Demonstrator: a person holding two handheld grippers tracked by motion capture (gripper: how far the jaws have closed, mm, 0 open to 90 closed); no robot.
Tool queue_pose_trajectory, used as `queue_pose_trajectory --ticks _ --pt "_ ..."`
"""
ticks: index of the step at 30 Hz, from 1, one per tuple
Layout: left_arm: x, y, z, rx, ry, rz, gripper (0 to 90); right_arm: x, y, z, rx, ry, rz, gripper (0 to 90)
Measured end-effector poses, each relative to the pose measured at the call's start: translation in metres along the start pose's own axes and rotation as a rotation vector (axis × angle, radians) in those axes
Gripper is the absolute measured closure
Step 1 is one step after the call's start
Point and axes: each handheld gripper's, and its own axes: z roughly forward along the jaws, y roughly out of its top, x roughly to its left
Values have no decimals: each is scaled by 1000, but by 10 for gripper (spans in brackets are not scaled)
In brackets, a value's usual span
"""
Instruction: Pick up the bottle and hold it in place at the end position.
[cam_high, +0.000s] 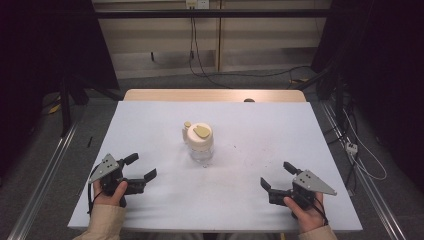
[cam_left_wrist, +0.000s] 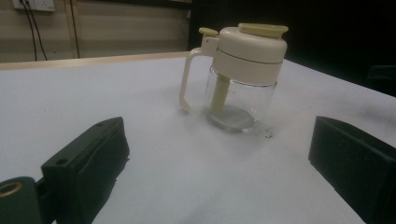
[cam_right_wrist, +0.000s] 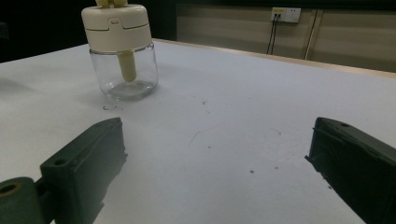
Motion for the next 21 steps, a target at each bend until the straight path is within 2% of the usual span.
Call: queue_pose_trajectory --ticks 10,16,18,21 --pt "-4 4 10 -16 10 -8 40 0 0 0 -6 3 -5 33" --pt "-7 10 21 -23 10 8 39 1 1 1 -5 11 -7 33" --pt "-8 12 25 -33 7 1 39 1 1 1 -6 12 -9 33" --pt "-10 15 31 -29 3 18 39 1 1 1 -7 11 -10 33"
